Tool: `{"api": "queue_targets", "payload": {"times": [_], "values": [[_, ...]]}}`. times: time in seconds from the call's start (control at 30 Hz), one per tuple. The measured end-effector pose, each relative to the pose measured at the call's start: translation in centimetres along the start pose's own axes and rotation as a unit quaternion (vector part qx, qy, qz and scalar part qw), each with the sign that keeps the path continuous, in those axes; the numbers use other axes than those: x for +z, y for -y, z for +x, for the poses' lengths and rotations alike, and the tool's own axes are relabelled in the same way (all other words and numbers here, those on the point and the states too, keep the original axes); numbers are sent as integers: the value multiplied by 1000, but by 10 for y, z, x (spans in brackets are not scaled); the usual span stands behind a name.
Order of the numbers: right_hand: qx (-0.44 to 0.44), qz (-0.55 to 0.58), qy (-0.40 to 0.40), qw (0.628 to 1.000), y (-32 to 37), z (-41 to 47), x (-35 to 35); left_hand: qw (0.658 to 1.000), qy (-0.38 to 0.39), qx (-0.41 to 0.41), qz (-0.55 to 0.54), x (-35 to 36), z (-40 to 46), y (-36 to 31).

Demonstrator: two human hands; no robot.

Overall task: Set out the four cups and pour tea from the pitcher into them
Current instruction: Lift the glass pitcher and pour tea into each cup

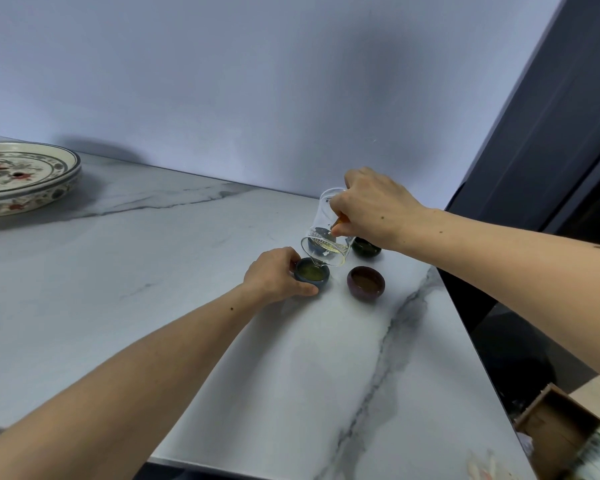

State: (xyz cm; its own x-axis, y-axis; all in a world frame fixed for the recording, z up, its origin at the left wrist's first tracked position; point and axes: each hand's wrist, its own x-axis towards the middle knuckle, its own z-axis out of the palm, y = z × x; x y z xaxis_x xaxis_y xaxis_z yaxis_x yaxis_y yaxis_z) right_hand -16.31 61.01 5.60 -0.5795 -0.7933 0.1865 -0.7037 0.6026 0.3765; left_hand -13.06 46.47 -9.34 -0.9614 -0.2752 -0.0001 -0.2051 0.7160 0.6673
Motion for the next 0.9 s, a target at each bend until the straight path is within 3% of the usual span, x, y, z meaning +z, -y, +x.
{"api": "queue_targets", "payload": {"times": [0.9], "values": [[4, -17, 3, 1000, -2, -3, -5, 1000, 10, -3, 9, -3, -2, -3]]}}
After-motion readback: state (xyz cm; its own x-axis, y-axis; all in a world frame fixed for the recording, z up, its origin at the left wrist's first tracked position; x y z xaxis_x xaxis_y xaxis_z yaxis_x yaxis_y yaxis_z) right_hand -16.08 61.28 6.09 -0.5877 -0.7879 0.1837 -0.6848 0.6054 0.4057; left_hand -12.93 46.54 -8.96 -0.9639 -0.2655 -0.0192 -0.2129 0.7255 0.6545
